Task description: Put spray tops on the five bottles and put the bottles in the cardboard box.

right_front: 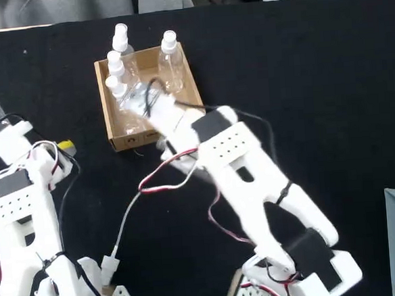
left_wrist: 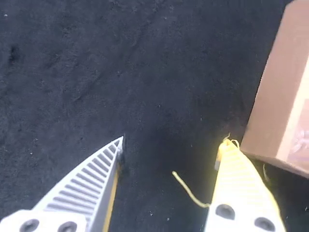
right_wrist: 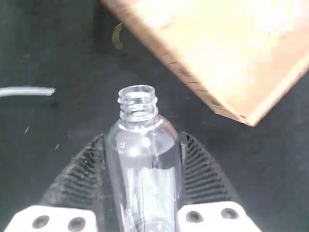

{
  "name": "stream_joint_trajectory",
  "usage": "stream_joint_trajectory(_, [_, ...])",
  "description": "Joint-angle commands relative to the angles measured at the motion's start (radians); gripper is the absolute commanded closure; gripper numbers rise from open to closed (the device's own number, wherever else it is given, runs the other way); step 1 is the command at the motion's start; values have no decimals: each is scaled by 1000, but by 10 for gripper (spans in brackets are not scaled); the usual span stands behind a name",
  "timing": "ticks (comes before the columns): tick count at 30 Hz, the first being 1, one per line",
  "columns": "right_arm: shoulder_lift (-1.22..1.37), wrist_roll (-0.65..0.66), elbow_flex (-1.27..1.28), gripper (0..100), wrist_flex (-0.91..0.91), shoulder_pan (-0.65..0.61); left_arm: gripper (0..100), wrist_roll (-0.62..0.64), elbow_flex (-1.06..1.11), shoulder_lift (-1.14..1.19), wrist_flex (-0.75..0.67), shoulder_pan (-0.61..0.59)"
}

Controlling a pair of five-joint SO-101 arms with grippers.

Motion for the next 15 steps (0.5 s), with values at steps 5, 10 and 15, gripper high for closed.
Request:
stream_joint_trajectory(5, [-64, -133, -71, 966, -100, 106, 716, -41, -27, -43, 38, 81])
stream_joint_trajectory(10, [-58, -183, -70, 966, -132, 135, 716, -89, -62, -43, 130, 147])
stream_joint_trajectory(15, [-59, -204, -70, 966, -146, 169, 716, -94, -59, -43, 146, 199])
